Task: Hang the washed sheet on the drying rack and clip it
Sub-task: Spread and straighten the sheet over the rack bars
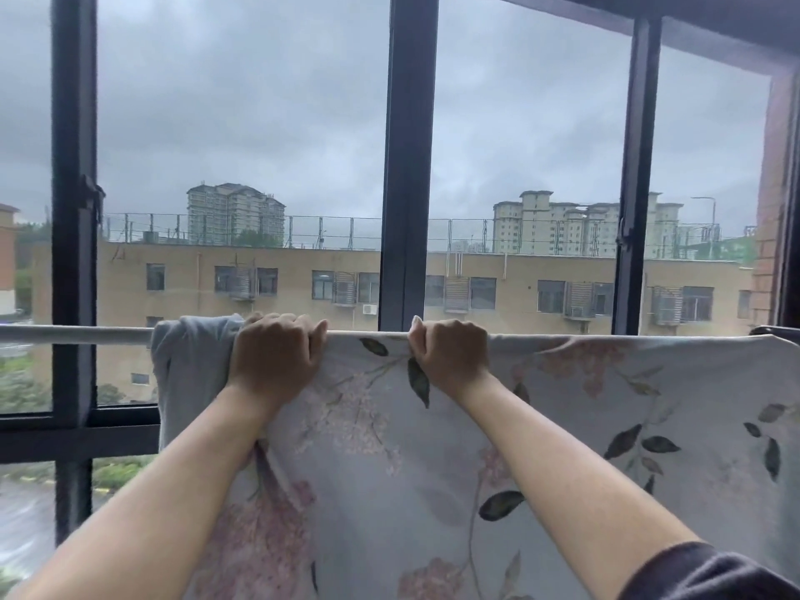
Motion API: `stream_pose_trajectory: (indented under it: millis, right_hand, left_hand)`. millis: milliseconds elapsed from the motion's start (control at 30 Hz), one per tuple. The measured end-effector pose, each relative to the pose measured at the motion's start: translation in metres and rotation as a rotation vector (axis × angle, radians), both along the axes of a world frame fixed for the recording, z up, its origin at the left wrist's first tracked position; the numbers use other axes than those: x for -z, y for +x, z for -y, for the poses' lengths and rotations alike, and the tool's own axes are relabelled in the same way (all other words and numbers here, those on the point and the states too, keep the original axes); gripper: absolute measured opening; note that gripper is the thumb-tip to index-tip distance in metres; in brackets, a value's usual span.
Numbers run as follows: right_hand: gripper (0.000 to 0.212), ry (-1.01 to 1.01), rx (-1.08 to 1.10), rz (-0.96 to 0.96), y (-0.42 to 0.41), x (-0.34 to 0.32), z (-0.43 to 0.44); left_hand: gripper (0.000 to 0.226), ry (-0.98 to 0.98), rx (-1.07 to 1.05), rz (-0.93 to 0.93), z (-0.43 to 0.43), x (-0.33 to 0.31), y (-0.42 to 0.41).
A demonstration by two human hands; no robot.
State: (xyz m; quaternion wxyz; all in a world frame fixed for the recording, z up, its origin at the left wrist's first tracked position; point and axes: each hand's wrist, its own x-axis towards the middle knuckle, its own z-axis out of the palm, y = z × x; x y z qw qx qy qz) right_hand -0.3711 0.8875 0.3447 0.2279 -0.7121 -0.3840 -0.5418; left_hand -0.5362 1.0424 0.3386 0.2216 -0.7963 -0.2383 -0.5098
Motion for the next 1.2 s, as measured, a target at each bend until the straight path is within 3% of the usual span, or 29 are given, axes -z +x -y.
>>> stream_pose_trajectory:
  millis: [133,233,333,433,533,633,800,900,1067,1200]
  right_hand:
    - [0.050,-0.357,-0.020,-0.269,0.005,-0.022,0.005]
    - [0.046,-0.577,-0.021,-0.514,0.005,-0.042,0.008]
    - [0.058,-0.615,-0.023,-0.676,0.002,-0.047,0.009]
    - [0.049,-0.399,-0.069,-0.379,-0.003,-0.028,0.011]
    - [0.052,-0.207,-0.120,-0.132,-0.018,0.004,0.006]
    - [0.053,-0.227,-0.068,-0.194,-0.033,0.004,-0.003]
    - [0.063,-0.484,0.072,-0.503,-0.034,-0.034,-0.015]
    - [0.064,-0.492,0.084,-0.565,-0.036,-0.034,-0.018]
    - [0.039,-0.103,-0.078,-0.231,-0.059,0.007,-0.031]
    - [0.047,-0.062,-0.036,-0.198,-0.077,0.007,-0.045]
  left_hand:
    - [0.064,-0.064,-0.066,-0.053,-0.022,-0.008,-0.020]
    - [0.059,-0.089,-0.053,-0.115,-0.026,-0.014,-0.030]
    - [0.050,-0.138,-0.053,-0.169,-0.018,-0.020,-0.031]
    - [0.044,-0.060,-0.008,-0.142,-0.020,-0.015,-0.034]
    - [0.059,0.018,0.074,-0.102,-0.025,-0.005,-0.035]
    - [0.060,-0.025,0.050,-0.158,-0.022,-0.010,-0.037]
    - [0.060,-0.252,-0.015,-0.380,-0.021,-0.036,-0.038]
    - [0.054,-0.229,0.042,-0.413,-0.030,-0.038,-0.042]
    - [0.047,0.002,0.147,-0.234,-0.032,-0.013,-0.049]
    - [0.054,-0.076,0.091,-0.298,-0.033,-0.019,-0.047]
